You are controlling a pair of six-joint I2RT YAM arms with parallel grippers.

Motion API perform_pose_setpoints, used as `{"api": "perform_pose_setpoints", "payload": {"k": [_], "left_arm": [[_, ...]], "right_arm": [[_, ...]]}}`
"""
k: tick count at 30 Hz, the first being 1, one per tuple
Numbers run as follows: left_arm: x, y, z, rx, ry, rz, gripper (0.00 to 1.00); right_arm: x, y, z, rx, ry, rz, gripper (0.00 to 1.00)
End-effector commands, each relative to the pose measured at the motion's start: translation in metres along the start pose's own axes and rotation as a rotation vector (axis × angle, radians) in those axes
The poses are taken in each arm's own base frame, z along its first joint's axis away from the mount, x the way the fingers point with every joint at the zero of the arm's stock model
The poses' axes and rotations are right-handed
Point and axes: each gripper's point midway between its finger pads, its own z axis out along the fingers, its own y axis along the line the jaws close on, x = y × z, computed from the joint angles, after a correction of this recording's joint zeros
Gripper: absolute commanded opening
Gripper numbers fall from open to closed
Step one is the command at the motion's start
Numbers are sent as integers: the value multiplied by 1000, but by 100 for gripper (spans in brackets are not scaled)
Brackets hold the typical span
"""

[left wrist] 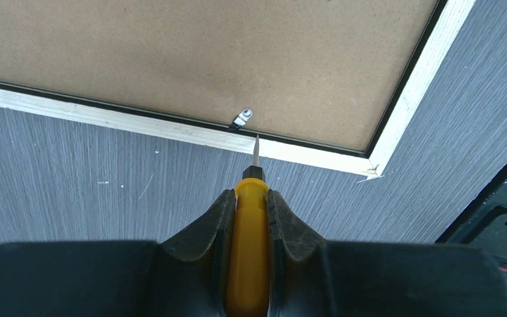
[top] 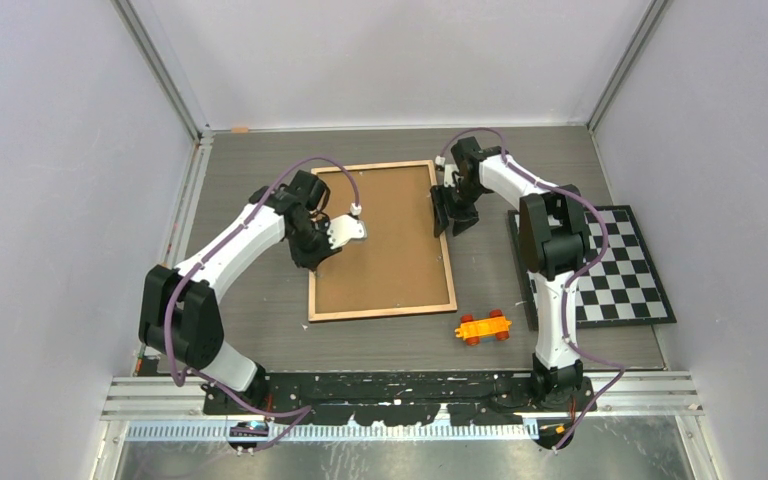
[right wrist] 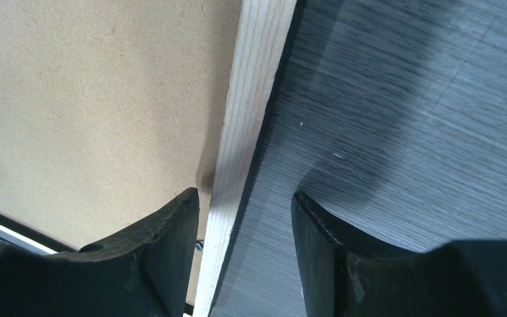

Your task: Take the photo out of the frame

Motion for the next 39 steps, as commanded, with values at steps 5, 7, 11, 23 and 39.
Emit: {"api": "perform_pose_setpoints", "payload": {"k": [5,7,11,23,39], "left_arm": [[-1,9,15,-64,13,20,0],[1,9,17,-70,21,23,0],[1,14,20,-98,30,4,0],[-21,-11,12,22,-84,-76,0],[-3,6,18,-50,4,-35,0]], "right_arm": [[-5,1,3,-1,-15,-5,56],[-4,0,4,4,-14,-5,56],[0,0,6,3,-3,-1,56],[0,-1,8,5,2,0,55],[3,-3,10,9,16,-4,55]]}}
